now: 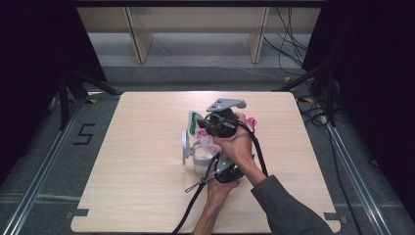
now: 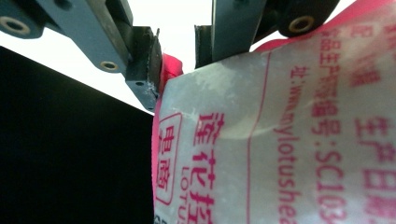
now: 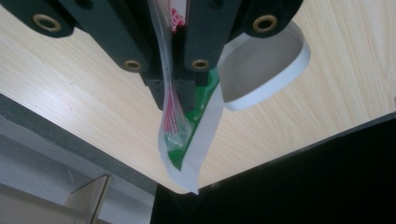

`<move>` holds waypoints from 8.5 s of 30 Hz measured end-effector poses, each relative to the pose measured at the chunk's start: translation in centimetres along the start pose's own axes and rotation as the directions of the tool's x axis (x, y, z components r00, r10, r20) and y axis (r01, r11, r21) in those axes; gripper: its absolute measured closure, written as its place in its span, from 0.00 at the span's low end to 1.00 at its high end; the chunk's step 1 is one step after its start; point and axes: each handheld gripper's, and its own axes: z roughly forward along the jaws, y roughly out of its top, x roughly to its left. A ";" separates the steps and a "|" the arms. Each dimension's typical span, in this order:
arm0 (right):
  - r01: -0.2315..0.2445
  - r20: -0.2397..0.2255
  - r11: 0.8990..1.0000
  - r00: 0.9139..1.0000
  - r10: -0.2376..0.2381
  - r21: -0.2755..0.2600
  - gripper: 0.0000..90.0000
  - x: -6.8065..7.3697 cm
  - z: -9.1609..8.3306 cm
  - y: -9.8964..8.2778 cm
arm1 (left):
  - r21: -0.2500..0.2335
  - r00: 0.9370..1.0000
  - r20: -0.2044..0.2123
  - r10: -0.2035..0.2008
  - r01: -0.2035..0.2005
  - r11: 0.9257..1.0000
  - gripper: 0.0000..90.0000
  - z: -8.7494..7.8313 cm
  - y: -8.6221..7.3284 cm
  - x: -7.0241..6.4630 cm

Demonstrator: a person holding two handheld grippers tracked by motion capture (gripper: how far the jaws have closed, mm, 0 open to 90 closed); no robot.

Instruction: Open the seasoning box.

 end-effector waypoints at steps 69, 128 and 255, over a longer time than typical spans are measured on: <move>0.028 0.010 0.999 1.000 -0.029 0.029 1.00 0.0 0.4 0.3 | -0.015 0.999 0.031 -0.039 0.040 0.999 0.82 0.3 -0.1 -0.1; 0.040 0.024 0.999 0.999 -0.040 0.028 1.00 0.2 0.7 -0.2 | -0.002 0.998 0.059 -0.032 0.033 0.999 0.82 0.2 -0.2 -0.2; -0.268 -0.057 0.910 0.963 0.264 -0.315 1.00 -6.4 -10.6 -12.2 | 0.166 0.994 -0.094 -0.054 0.070 0.984 0.26 -5.2 -1.7 -1.4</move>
